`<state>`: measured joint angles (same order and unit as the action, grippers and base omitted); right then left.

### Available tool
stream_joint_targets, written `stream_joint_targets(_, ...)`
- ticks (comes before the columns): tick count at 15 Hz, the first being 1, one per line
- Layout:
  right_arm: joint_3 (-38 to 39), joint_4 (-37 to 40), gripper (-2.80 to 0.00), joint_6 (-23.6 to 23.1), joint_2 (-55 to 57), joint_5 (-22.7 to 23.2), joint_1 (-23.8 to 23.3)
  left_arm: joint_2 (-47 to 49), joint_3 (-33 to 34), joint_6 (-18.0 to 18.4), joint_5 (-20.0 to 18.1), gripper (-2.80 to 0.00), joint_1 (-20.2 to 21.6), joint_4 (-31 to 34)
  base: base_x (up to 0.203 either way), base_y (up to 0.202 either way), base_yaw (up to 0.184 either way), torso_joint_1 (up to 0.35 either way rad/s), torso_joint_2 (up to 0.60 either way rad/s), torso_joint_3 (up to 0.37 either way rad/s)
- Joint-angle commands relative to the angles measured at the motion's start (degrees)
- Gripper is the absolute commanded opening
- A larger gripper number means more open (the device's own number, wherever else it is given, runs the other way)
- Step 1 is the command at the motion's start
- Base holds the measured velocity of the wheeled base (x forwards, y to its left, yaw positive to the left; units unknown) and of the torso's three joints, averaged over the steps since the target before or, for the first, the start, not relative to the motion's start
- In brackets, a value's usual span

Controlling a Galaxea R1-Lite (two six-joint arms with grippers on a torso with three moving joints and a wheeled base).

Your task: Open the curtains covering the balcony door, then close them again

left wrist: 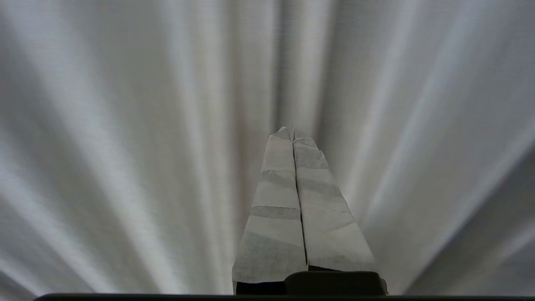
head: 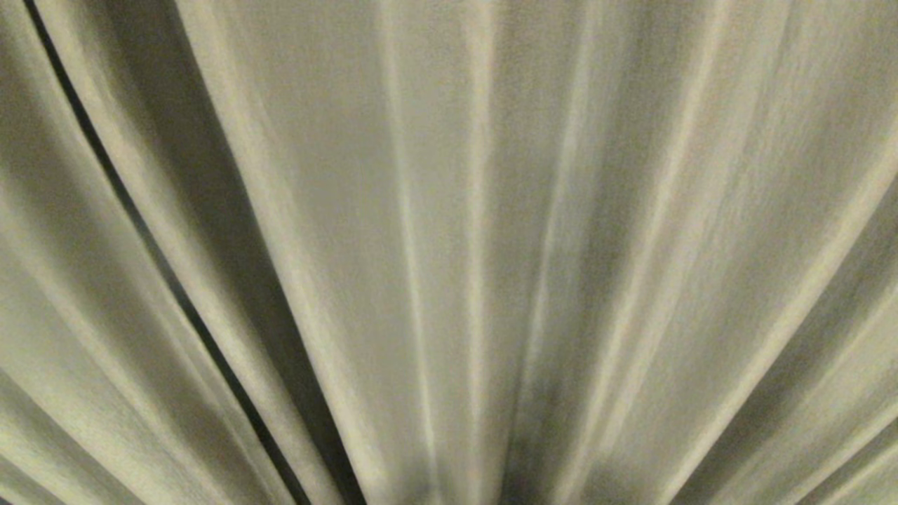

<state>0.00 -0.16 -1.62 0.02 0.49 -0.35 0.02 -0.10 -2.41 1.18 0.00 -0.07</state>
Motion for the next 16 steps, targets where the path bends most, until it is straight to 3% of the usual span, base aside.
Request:
stream_joint_targets(1,0.0,-0.02,-2.8,-0.05,-0.02,0.04,0.0,-0.02,0.01,-0.05,0.05,-2.8,0.0,-0.01,0.0,0.194,0.003,0.006,0.0,0.001)
stream_joint_targets(16,0.0,-0.02,-2.8,-0.05,-0.02,0.04,0.0,-0.02,0.01,-0.05,0.05,-2.8,0.0,0.05,0.0,0.191,0.0,0.003,0.0,0.001)
